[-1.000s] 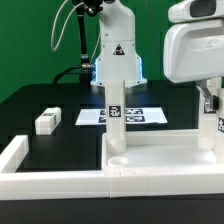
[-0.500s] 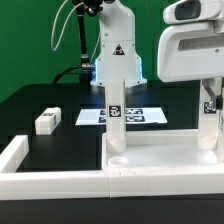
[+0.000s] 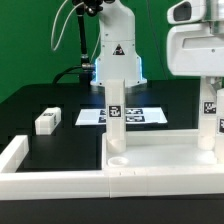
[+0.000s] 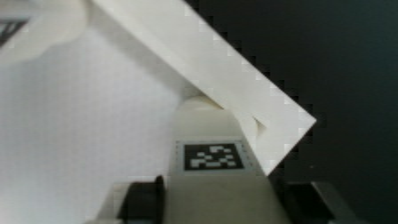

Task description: Assemble desk

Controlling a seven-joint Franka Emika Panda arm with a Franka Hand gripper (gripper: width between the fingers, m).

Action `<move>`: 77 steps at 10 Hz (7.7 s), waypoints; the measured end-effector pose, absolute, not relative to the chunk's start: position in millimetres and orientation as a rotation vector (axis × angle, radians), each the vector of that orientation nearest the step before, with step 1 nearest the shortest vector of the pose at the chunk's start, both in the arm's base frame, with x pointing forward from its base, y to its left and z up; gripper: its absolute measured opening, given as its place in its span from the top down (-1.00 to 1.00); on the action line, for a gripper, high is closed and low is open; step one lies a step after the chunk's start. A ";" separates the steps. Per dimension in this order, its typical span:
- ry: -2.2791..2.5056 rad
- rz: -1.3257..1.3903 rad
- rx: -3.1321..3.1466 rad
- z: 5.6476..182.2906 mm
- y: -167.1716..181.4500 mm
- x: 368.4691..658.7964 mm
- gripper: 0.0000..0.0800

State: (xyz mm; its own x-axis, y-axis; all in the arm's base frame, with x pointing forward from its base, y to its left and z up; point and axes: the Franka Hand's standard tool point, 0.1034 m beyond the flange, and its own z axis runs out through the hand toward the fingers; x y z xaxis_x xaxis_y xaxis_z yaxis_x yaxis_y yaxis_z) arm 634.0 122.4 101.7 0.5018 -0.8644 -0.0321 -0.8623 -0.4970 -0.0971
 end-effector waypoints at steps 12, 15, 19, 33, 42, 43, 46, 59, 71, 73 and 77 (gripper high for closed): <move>2.474 0.073 -1.667 101.5 109.2 643.8 0.26; 2.458 0.068 -1.687 101.0 110.0 643.7 -0.25; 2.341 0.016 -1.741 149.3 98.9 639.7 -0.62; 1.616 -0.149 -2.398 185.6 47.0 596.2 -0.62; 0.312 -0.296 -2.965 171.2 -42.9 510.4 -0.62; 0.342 -0.278 -2.967 166.9 -61.1 500.9 -0.62; 0.324 -0.256 -2.977 151.0 -81.8 490.8 -0.62; 0.195 0.611 -2.847 74.0 -186.8 441.1 -0.62; 0.268 1.345 -2.609 5.3 -194.3 402.0 -0.62; 0.268 1.343 -2.611 4.9 -194.9 402.2 -0.62; 0.268 1.342 -2.612 4.7 -195.1 402.2 0.28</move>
Offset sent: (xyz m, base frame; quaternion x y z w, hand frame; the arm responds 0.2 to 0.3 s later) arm 0.0064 0.0032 0.0020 0.0427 0.0288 0.3053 0.9509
